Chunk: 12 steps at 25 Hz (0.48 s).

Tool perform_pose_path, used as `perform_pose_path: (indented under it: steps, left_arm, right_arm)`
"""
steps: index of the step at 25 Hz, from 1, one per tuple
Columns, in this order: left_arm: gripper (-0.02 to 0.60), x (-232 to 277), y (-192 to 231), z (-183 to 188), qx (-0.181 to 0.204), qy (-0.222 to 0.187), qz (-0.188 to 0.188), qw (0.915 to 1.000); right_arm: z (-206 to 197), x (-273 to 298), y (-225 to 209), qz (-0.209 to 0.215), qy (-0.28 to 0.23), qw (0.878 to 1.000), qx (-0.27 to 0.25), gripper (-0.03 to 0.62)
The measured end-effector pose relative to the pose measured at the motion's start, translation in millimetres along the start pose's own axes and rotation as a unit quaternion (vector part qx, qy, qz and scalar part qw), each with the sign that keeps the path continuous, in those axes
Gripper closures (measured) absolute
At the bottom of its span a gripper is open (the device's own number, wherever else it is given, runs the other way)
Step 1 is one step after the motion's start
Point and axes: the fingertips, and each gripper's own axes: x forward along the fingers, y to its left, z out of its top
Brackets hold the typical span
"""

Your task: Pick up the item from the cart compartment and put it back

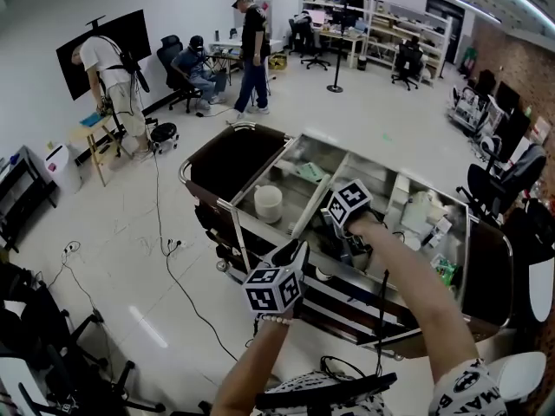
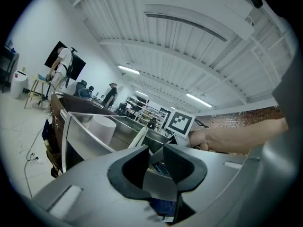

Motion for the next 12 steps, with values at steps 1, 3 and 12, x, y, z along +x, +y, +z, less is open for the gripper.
perform_pose_path:
  steps: [1,3,12]
  left_arm:
    - [0.483,0,-1,0,-0.001,-0.001,-0.001,1.0000]
    - [0.483,1,-3,0,-0.001,-0.002,-0.004,1.0000]
    - [0.483,2,-20,1,0.014,-0.005,-0.015,0.9998]
  right_arm:
    - [2,-6,2,0.011,-0.018,1.000,0.012,0.402]
    - [7,-19,5,0.032,-0.053,0.998,0.033,0.405]
    - [25,-83,21,0.077,-0.185,0.978,0.053,0.411]
